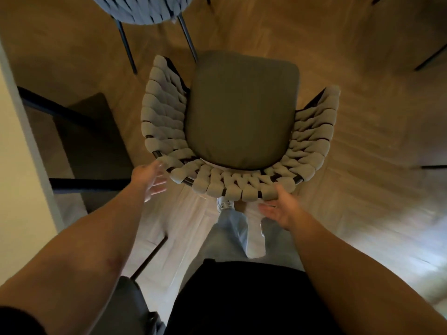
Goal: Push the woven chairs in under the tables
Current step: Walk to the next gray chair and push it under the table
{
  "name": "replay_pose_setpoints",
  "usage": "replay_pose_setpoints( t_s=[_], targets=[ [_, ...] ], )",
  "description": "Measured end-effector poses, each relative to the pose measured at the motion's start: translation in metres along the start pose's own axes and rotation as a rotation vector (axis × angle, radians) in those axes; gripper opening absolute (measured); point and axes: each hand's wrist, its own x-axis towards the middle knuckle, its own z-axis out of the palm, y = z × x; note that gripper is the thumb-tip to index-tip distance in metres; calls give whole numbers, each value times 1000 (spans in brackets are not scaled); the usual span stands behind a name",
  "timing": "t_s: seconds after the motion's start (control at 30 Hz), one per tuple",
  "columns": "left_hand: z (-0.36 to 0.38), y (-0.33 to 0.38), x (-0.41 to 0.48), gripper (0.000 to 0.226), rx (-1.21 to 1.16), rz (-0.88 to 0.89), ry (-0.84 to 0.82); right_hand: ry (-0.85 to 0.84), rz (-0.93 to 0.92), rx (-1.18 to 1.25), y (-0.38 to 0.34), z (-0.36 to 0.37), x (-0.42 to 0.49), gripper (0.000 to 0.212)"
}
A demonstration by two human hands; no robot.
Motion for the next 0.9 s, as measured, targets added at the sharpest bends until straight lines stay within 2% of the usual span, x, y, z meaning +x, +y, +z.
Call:
replay_pose_setpoints(
  t_s=[0.13, 0.3, 0.37, 0.53, 0.77, 0.9],
  targets=[
    [11, 20, 31, 35, -79, -45, -43, 15, 17, 218, 18, 23, 15, 46],
    [27, 30, 61, 40, -176, -99, -20, 85, 28, 327, 20, 38, 36, 59],
    [30, 30, 70, 32, -202, -107, -19, 111, 30, 373, 18, 39, 42, 57],
    [37, 27, 75, 35, -257, -62, 38, 217, 37, 355, 14, 41, 45, 51],
    [42, 22, 65, 43, -361, -62, 44, 247, 45, 318, 6, 34, 38, 53],
    [48, 5, 54, 44, -423, -88, 32, 242, -3, 223, -9, 18, 42, 35]
  ],
)
